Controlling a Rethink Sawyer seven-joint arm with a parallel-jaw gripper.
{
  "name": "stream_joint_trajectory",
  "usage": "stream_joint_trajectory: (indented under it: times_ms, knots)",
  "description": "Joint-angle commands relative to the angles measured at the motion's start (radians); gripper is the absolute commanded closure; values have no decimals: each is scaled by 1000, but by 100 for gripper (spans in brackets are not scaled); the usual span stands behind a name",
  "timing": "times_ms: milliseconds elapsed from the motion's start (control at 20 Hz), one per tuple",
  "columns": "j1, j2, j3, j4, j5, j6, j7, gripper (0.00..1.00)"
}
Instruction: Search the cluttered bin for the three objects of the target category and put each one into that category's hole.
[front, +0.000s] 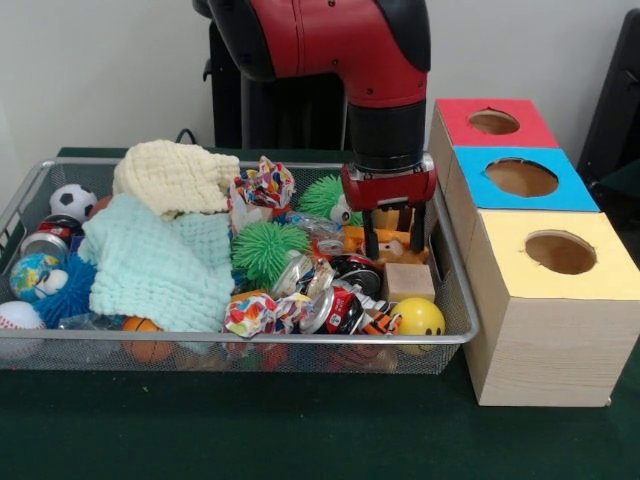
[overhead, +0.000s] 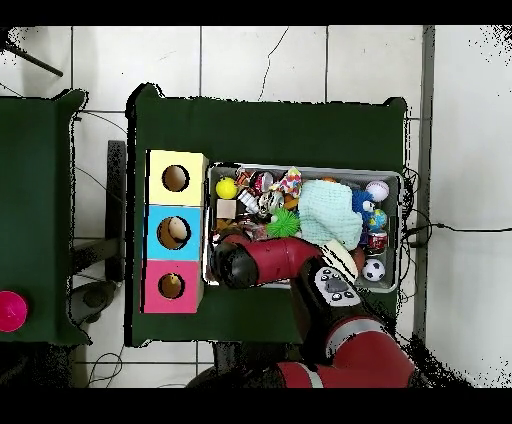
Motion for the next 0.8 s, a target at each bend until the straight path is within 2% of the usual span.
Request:
stream_joint_trajectory:
  times_ms: [50,400,450,800]
  knots:
    - [-11,78,7,-84,-31,-48,80,0]
    - [-42,82,38,-75,-26,-20,62,0]
    - [-46,81,42,-73,-23,-16,62,100]
    - [-75,-21,93,-32,-8,130,-9,100]
